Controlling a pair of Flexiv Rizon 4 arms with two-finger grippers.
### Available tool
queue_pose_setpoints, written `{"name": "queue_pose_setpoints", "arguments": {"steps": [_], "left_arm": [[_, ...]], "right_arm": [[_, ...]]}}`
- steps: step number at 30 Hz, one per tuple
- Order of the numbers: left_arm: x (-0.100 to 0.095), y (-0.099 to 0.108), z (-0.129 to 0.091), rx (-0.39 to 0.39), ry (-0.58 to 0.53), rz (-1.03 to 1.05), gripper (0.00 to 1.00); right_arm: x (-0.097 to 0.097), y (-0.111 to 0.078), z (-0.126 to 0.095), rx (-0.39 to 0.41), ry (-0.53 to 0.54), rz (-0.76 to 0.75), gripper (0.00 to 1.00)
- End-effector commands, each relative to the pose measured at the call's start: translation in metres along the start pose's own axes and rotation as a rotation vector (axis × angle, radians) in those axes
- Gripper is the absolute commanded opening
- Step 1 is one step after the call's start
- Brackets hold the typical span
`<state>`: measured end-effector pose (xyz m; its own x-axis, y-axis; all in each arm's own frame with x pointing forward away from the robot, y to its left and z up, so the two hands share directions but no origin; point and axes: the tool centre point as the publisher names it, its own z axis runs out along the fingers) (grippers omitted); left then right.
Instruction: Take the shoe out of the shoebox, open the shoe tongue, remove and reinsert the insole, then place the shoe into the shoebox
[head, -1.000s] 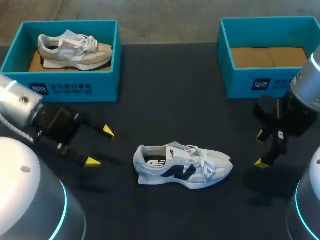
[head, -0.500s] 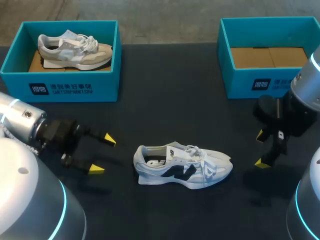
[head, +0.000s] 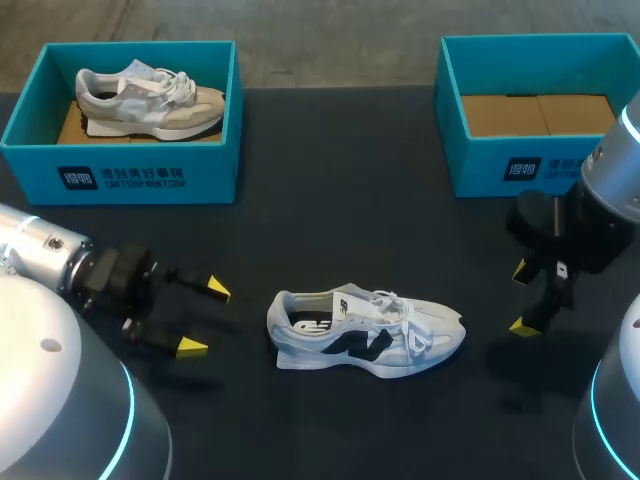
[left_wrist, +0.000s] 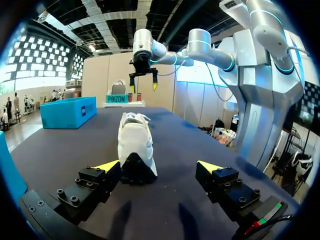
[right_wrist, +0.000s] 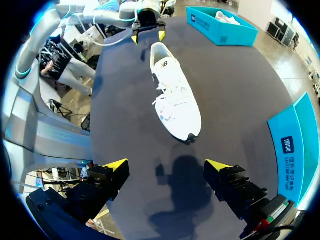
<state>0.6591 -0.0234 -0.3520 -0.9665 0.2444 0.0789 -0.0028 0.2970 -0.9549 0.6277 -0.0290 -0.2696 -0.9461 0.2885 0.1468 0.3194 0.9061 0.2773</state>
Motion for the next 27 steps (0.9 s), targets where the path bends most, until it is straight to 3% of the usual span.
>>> {"name": "queue_pose_setpoints", "arguments": {"steps": [1, 5, 9, 19, 27], "left_arm": [[-0.005, 0.006, 0.001, 0.067, -0.097, -0.063, 1.00], [-0.009, 0.013, 0.006, 0.111, -0.155, -0.080, 1.00], [-0.010, 0.014, 0.016, 0.118, -0.142, -0.083, 1.00], [-0.021, 0.009, 0.037, 0.058, -0.161, -0.066, 1.00], [-0.029, 0.017, 0.047, 0.035, -0.168, -0.085, 1.00]], "right_arm": [[0.001, -0.001, 0.001, 0.000, -0.003, 0.001, 1.00], [0.001, -0.001, 0.001, 0.000, -0.003, 0.001, 1.00], [0.001, -0.001, 0.001, 0.000, -0.003, 0.001, 1.00], [0.001, -0.001, 0.001, 0.000, -0.003, 0.001, 1.00], [0.001, -0.001, 0.001, 0.000, -0.003, 0.001, 1.00]]}}
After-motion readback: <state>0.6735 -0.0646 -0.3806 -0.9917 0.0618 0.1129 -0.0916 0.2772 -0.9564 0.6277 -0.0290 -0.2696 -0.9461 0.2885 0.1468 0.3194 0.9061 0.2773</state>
